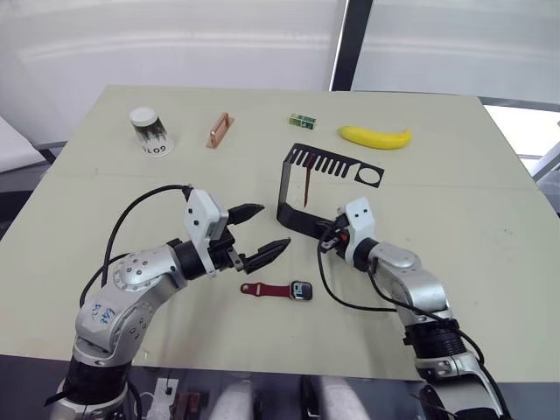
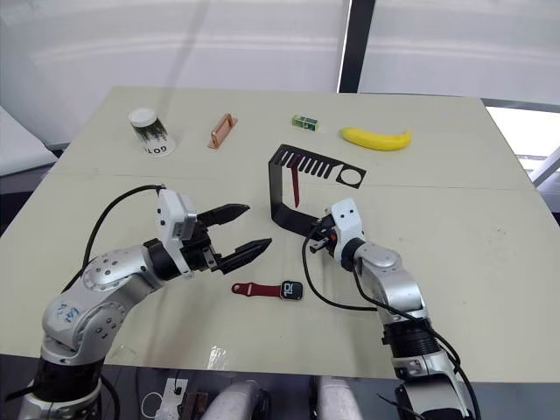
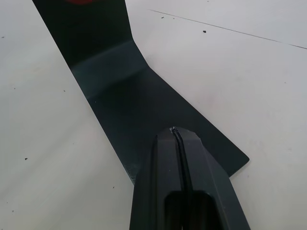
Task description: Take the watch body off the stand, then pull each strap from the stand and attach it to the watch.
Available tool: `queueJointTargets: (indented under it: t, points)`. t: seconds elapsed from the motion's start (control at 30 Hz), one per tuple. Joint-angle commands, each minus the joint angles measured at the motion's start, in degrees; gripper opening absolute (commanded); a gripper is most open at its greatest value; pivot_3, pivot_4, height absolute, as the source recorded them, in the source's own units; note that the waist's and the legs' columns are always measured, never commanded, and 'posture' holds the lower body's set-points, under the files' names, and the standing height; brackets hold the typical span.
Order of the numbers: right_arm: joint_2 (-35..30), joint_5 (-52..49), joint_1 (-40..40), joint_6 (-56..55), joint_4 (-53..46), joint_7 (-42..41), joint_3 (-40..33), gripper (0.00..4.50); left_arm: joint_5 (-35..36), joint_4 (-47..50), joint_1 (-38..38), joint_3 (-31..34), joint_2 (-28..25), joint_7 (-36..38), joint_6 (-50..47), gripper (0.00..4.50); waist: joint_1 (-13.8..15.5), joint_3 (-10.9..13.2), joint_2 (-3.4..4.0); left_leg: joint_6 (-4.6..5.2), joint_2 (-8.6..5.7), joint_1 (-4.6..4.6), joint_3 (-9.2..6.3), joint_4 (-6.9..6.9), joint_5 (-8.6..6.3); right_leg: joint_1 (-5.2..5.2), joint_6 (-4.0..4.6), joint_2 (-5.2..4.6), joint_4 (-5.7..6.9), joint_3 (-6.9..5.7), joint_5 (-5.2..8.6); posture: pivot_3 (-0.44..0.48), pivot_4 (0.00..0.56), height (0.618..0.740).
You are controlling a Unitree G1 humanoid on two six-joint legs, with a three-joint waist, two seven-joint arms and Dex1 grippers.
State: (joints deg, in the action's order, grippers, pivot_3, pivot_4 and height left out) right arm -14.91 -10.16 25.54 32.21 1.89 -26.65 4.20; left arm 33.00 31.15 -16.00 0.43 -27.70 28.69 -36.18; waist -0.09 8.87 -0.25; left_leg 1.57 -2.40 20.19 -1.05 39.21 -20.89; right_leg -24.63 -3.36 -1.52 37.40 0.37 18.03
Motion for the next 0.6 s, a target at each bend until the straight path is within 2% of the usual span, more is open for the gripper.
queueJointTargets:
  t: [0.03, 0.1, 0.2, 0.27, 0.6]
  points:
    - [-0.3, 0.5, -2.4, 3.3, -0.2, 0.8, 0.8, 0.02, -3.3, 2.5, -1.4, -2.1, 2.7, -5.0, 0.7, 4.5, 0.0, -0.1, -0.08, 0.0, 0.0, 0.0, 0.0, 0.0, 0.0, 0.0, 0.0, 0.0, 0.0, 0.0, 0.0, 0.0, 0.15, 0.74]
    - [-0.5, 0.6, -3.1, 4.0, -1.1, 0.7, 1.0, 0.02, -6.4, 2.7, -1.1, -4.7, 5.4, -8.1, 1.4, 4.5, 0.0, -0.1, -0.08, 0.0, 0.0, 0.0, 0.0, 0.0, 0.0, 0.0, 0.0, 0.0, 0.0, 0.0, 0.0, 0.0, 0.15, 0.74]
    - [-0.7, 0.8, -3.9, 4.7, -2.2, 0.8, 1.2, 0.0, -10.2, 3.3, -0.3, -7.8, 8.6, -11.4, 2.6, 3.72, 0.0, -0.1, -0.09, 0.0, 0.0, -0.02, 0.0, -0.01, 0.0, 0.01, 0.0, 0.01, 0.0, 0.0, 0.0, 0.0, 0.15, 0.74]
    - [-0.8, 0.9, -4.1, 5.1, -2.6, 0.7, 1.3, 0.0, -13.7, 2.2, -0.9, -9.4, 10.0, -13.3, 3.9, 2.79, -0.1, -0.1, -0.1, 0.0, 0.0, -0.02, 0.0, -0.01, 0.0, 0.01, 0.0, 0.01, 0.02, 0.01, 0.0, 0.0, 0.15, 0.74]
    - [-1.0, 0.9, -4.8, 6.3, -4.2, 0.6, 1.7, 0.0, -26.2, -7.8, -4.4, -15.2, 16.9, -18.0, 13.5, 2.79, 0.0, -0.1, -0.11, -0.02, 0.0, -0.02, 0.01, -0.01, 0.01, 0.01, 0.0, 0.01, 0.0, 0.01, 0.0, 0.0, 0.15, 0.74]
